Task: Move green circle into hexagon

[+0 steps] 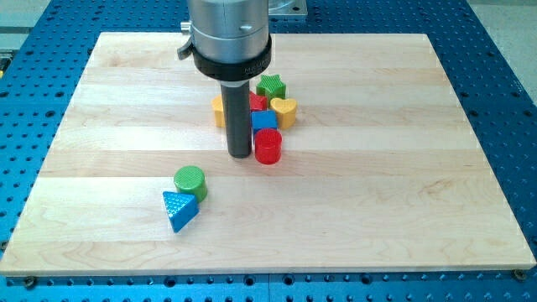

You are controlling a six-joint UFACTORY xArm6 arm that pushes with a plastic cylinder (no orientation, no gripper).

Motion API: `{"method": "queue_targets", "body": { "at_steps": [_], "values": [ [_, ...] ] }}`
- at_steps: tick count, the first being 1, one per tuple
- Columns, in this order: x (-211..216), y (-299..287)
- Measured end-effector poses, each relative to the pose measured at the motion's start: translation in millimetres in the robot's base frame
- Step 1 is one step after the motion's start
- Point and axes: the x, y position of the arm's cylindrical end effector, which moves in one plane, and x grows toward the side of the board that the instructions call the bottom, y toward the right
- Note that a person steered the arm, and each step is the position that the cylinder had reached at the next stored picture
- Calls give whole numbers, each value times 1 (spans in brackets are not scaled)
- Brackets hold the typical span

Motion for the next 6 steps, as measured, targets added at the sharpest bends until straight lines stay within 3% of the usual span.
{"method": "queue_targets", "body": {
  "at_steps": [2, 3, 4, 6],
  "values": [
    [145, 12],
    [146, -67],
    [62, -51],
    [42, -59]
  ]
}}
